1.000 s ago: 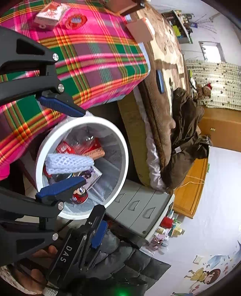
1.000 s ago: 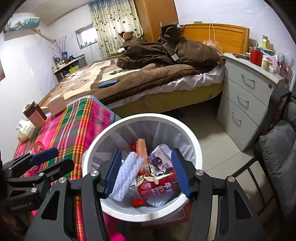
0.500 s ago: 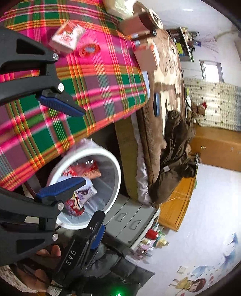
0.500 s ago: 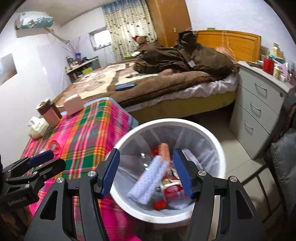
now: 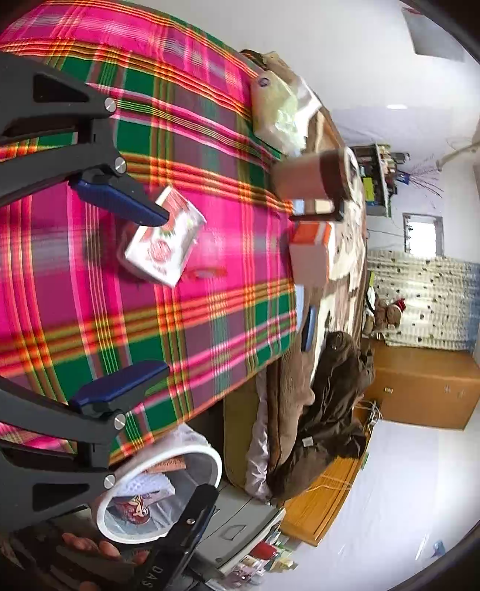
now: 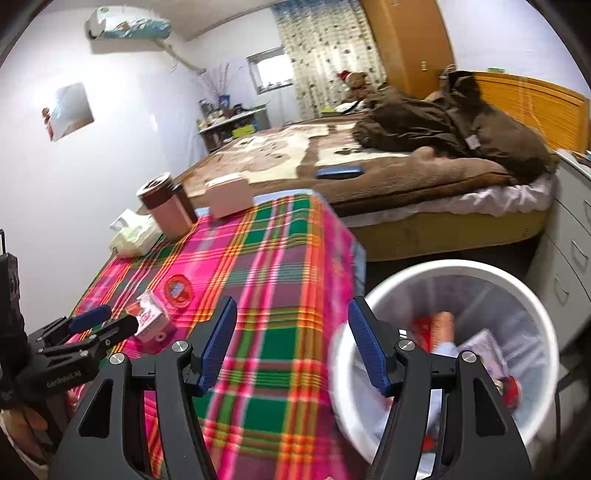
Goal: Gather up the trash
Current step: 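Move both tools back from the bin to the bed, then grasp the red-lidded jelly cup with the right tool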
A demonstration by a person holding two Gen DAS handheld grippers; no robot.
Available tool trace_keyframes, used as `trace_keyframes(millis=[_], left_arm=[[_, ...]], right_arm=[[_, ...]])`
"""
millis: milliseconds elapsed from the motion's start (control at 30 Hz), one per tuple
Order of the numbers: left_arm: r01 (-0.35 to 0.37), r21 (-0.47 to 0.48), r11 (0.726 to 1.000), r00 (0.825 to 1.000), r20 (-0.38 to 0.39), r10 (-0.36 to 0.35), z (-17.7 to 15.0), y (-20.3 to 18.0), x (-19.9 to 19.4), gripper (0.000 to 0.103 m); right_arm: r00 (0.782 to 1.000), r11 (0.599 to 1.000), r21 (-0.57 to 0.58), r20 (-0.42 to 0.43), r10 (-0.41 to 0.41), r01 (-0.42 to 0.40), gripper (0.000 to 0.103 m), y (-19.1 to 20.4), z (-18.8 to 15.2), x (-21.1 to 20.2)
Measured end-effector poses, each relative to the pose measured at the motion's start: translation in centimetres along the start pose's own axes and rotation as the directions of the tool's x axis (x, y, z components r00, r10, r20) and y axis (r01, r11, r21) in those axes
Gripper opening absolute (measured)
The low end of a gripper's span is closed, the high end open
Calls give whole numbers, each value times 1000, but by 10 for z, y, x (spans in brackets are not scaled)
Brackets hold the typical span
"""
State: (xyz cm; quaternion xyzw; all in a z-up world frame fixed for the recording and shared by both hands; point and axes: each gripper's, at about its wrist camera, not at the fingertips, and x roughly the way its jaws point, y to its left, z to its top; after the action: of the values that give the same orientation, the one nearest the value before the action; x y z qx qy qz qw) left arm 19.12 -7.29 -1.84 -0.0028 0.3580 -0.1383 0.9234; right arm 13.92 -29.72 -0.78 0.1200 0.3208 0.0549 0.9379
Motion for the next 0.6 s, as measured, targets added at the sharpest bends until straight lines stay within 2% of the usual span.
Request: trace_keyframes(millis=[167, 300, 400, 500, 600], left_arm=[[-44, 5, 999, 998, -54, 45, -11, 15, 15, 77], [-98, 10, 995, 990, -102, 99, -17, 28, 29, 77], [-112, 9, 994, 986, -122, 112, -18, 39, 39, 77], [-99, -20, 995, 987, -126, 96, -16, 53, 42, 77], [-144, -13, 990, 983, -120, 141, -14, 65, 43, 77]], right_arm=[[998, 998, -33, -38, 57, -58, 64, 24, 4, 21], [994, 995, -61, -84, 68, -73, 64, 41, 8, 39], [990, 993, -71, -106, 88, -96, 64, 52, 10, 51], [986, 990, -80, -128, 106, -117, 64, 60, 11, 62], [982, 989, -77, -152, 111, -123, 64, 64, 12, 73]])
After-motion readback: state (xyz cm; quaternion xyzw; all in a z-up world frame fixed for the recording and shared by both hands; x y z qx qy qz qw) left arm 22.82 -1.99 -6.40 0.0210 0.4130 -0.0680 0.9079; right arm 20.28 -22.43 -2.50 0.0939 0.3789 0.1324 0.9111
